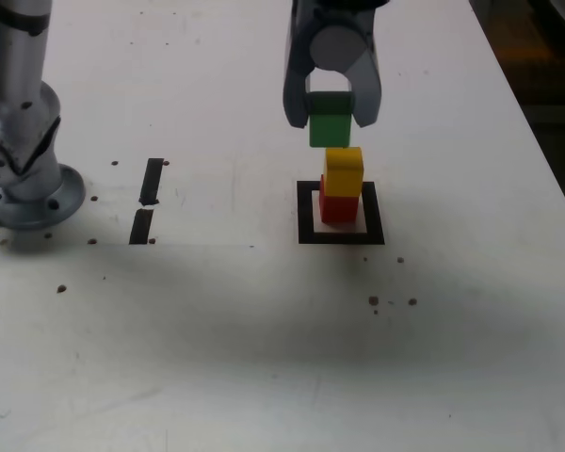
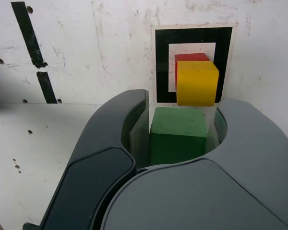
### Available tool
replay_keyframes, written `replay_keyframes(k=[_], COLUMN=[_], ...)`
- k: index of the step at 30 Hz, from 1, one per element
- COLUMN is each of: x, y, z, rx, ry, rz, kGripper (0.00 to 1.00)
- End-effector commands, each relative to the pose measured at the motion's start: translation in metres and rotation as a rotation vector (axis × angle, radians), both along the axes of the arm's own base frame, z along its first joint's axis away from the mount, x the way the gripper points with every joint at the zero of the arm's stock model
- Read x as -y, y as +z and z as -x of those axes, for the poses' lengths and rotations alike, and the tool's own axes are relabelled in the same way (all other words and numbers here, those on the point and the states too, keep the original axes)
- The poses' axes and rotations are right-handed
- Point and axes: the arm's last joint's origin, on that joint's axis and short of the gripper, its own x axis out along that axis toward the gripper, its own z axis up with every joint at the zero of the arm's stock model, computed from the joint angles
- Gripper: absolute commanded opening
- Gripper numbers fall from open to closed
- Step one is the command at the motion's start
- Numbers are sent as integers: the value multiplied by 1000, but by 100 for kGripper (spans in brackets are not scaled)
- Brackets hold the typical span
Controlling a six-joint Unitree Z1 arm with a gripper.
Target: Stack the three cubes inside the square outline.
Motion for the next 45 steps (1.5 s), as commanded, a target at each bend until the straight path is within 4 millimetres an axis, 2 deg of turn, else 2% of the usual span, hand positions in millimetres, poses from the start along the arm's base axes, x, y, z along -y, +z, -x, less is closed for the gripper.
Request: replay_keyframes(k=[1, 8, 17, 28, 45], x=[0, -1, -7, -11, -15], y=[-5, -18, -30, -34, -39], z=[-3, -14, -15, -18, -21], rx=[-15, -21, -37, -16, -9], ry=[0, -4, 6, 13, 19], rz=[-3, -18, -19, -24, -33], kGripper=[19, 19, 20, 24, 36])
